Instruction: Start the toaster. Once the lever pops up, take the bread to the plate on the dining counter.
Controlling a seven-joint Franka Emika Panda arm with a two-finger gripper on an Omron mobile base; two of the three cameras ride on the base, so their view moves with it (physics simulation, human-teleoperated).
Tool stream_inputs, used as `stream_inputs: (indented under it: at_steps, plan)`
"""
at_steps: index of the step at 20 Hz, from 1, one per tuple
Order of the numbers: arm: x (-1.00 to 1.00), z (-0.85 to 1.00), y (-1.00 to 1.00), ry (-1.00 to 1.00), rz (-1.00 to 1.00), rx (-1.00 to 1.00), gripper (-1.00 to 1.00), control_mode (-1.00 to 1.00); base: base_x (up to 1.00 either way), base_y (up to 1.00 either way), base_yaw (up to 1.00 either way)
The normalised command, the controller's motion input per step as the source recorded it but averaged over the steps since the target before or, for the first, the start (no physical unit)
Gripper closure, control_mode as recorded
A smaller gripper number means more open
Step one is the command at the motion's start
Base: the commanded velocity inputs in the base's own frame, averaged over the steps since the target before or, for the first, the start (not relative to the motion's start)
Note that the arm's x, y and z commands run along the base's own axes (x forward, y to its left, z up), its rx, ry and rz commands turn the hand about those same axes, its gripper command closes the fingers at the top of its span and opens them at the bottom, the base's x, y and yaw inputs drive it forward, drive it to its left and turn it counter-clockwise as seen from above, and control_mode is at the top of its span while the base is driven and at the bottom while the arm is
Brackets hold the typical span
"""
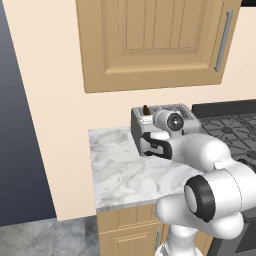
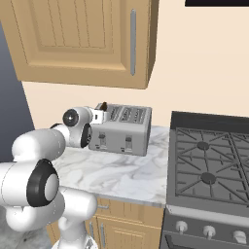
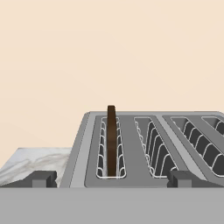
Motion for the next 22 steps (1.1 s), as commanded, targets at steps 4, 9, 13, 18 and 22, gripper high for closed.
stream_inputs:
  at_steps: [4,9,13,18,22]
  plan:
    - [0.0,0.0,0.0,0.0,0.0,0.0,-1.0,-1.0,0.0,0.0,0.0]
    - [0.0,0.0,0.0,0.0,0.0,0.0,-1.0,-1.0,0.0,0.0,0.0]
    - [0.0,0.0,0.0,0.0,0.0,0.0,-1.0,-1.0,0.0,0.0,0.0]
    - [0.0,0.0,0.0,0.0,0.0,0.0,-1.0,-1.0,0.0,0.0,0.0]
    - [0.0,0.0,0.0,0.0,0.0,0.0,-1.0,-1.0,0.0,0.0,0.0]
